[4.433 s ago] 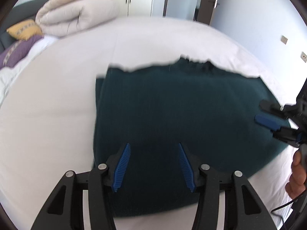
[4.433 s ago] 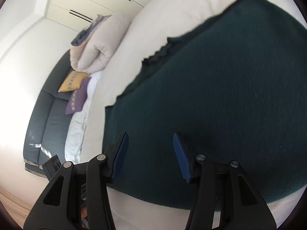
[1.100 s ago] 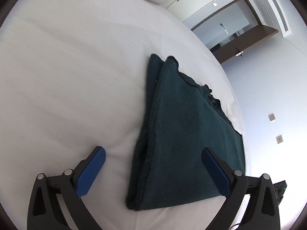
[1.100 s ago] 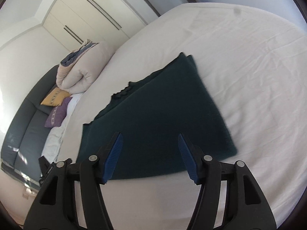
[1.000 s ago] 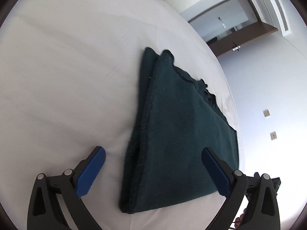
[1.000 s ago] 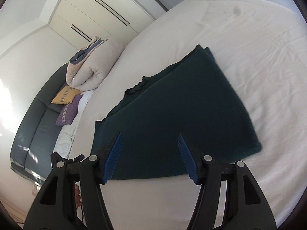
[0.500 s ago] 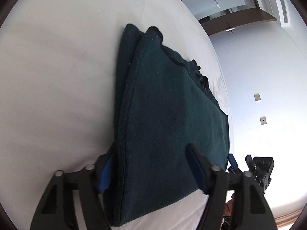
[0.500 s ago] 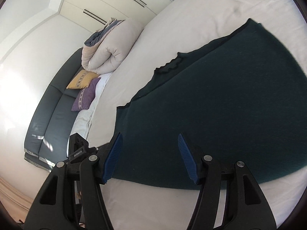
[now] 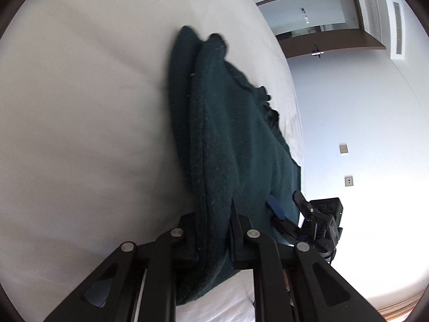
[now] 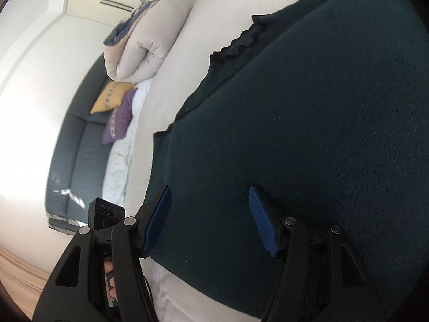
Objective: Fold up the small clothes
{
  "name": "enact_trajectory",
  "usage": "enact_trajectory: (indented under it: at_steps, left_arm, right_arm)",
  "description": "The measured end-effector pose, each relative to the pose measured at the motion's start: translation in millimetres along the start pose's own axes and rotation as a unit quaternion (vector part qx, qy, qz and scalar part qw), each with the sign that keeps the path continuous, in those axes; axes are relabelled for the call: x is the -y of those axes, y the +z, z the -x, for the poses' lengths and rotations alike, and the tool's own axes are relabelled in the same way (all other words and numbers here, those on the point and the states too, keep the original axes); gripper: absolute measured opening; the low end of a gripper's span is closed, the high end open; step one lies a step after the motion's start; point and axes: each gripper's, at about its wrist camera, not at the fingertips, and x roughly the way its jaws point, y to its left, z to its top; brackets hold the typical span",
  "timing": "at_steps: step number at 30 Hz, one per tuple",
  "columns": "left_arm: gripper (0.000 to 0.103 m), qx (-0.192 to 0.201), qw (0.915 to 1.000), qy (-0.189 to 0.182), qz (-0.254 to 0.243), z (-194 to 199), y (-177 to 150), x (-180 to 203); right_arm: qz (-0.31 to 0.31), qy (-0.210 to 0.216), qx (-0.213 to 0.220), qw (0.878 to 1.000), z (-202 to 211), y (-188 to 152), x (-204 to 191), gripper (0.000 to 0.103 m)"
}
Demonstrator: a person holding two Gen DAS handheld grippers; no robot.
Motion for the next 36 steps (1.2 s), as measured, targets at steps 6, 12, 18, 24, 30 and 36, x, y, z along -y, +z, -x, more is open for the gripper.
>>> enact_trajectory:
  at_steps: [6,12,18,24,30,36]
  left_arm:
    - [0.014,0.015,0.998,-0.007,-0.061,0.3,-1.6,66.9]
    - [0.014,0.003,0.9901,-0.009,-0.14,-43.0,-10.8,156.6]
    - [0.014,-0.039,0.9634,0.013,-0.265,-144.8,-50.0,235.8]
    - [0.049,-0.076,0.9295,0.052,-0.357,-196.2,-89.9,249.5]
    - [0.08,-0.021,0.9374,0.017,-0.347,-148.0,-79.4,241.6]
    - [0.08,-0.009,0.9611,0.023,-0.275,-119.6,-70.3,184.4]
  right_arm:
    - [-0.028,0.03,-0.007,0.999,4.8,6.3,4.5,0.059]
    - [-0.074,0.098,0.009,0.992,29.7,26.4,21.4,0.059]
    - [-0.153,0.173,0.053,0.971,68.0,57.5,62.2,0.068]
    - [-0.219,0.202,0.061,0.953,88.0,70.8,113.2,0.069]
    - [-0.208,0.187,0.048,0.959,81.9,80.0,114.2,0.069]
    - [-0.159,0.117,0.019,0.98,68.0,94.4,93.8,0.069]
